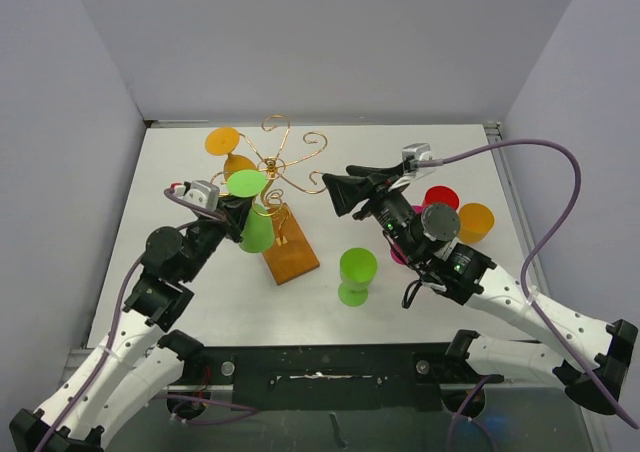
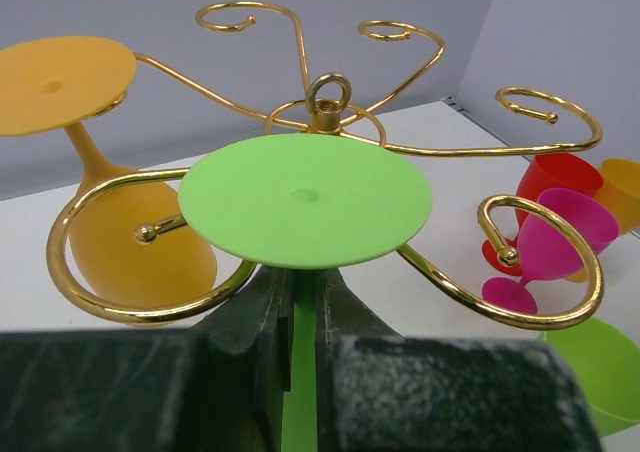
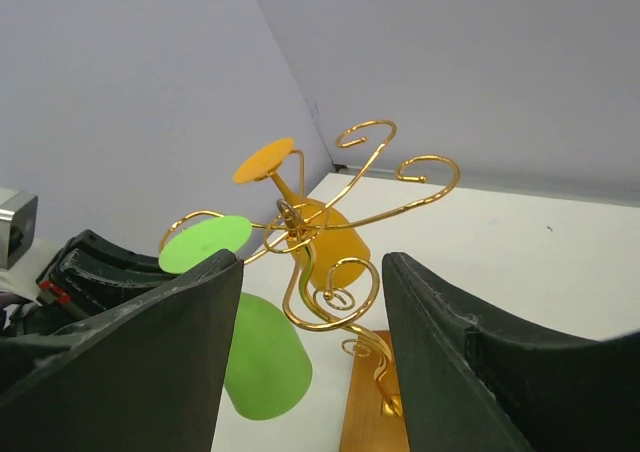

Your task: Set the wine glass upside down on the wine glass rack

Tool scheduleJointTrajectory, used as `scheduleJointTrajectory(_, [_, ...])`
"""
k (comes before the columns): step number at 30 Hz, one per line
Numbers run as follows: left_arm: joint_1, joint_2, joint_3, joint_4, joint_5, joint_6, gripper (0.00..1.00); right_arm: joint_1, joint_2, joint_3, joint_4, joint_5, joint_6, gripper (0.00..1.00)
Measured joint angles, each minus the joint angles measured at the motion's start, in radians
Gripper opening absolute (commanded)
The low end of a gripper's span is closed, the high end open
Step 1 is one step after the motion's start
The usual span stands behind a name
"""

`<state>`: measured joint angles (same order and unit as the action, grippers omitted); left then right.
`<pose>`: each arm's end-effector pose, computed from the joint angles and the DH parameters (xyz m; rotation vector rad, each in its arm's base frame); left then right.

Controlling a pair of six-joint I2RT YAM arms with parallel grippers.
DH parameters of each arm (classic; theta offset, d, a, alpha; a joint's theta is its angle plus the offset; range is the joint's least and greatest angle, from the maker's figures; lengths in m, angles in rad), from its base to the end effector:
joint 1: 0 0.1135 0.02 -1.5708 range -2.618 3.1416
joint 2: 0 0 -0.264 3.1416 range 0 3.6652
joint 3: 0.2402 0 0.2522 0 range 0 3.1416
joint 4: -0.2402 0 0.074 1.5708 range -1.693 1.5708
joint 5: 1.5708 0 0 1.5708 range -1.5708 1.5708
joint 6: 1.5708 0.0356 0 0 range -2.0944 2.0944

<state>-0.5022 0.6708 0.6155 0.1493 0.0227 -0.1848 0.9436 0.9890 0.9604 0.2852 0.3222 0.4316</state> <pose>0.1488 -0.0826 0.3343 0.2560 1.4811 -0.5722 0.1416 0.1762 0.4144 -0.0673 1.3892 0.9488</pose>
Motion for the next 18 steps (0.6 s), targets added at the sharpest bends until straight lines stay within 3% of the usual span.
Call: scheduleJointTrajectory(18, [0.001, 0.013, -0.109, 0.230, -0.032, 0.062, 0.00, -0.041, 0.016, 0.006, -0.124, -0.028, 0.060, 0.58])
